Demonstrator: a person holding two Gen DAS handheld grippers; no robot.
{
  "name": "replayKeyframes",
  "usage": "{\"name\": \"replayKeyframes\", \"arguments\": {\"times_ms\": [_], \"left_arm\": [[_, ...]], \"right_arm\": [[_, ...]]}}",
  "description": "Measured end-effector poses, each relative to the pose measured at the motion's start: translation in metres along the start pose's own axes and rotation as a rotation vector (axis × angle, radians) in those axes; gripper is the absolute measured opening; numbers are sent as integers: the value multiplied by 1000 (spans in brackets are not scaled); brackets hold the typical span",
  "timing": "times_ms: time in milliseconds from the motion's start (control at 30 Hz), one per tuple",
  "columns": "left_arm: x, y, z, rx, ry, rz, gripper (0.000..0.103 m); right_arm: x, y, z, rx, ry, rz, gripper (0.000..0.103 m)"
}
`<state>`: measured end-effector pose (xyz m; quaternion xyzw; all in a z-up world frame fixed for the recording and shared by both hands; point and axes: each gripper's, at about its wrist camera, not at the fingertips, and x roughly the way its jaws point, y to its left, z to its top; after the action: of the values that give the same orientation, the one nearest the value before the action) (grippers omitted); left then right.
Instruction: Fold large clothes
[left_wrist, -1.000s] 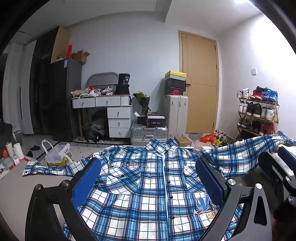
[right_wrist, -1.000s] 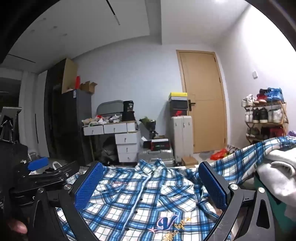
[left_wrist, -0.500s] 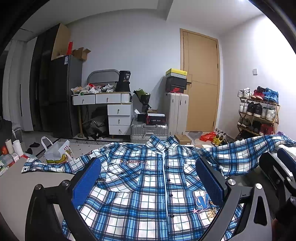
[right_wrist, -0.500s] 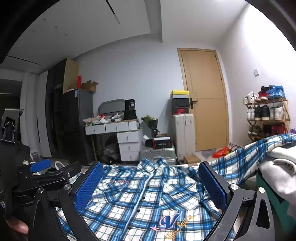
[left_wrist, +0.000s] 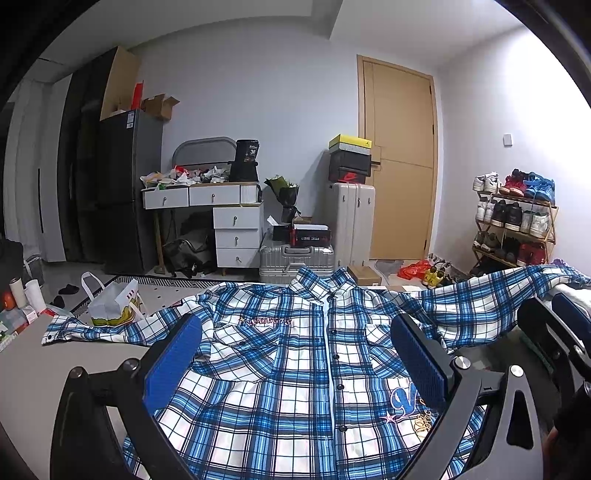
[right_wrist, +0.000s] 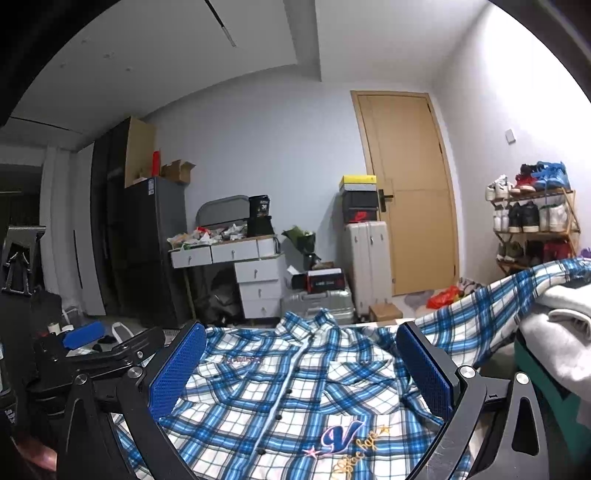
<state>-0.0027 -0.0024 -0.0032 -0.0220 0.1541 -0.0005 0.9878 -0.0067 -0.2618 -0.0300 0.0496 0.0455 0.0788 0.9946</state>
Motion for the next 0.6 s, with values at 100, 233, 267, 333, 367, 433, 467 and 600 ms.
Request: {"name": "replayKeyframes", "arguments": {"times_ms": [100, 233, 267, 333, 367, 433, 467, 600], "left_arm": [[0, 0, 0, 0, 1, 1, 100], [0, -1, -1, 0, 1, 3, 100], [0, -1, 0, -1, 1, 1, 100], [1, -1, -1, -1, 2, 1, 100], [1, -1, -1, 0, 2, 3, 100], [1, -1, -2, 2, 2, 3, 100], [1, -1, -1, 1, 2, 3, 100], [1, -1, -1, 2, 2, 4, 100]], "right_arm": [[0, 0, -1, 0, 1, 1, 103], [0, 0, -1, -1, 4, 3, 103], [0, 1, -1, -2, 4, 4, 103], [1, 1, -1, -4, 4, 5, 103], [1, 1, -1, -4, 4, 6, 103], [1, 1, -1, -5, 4, 6, 103], [1, 1, 0, -5, 5, 7, 103], [0, 3, 0, -5, 5, 8, 103]]}}
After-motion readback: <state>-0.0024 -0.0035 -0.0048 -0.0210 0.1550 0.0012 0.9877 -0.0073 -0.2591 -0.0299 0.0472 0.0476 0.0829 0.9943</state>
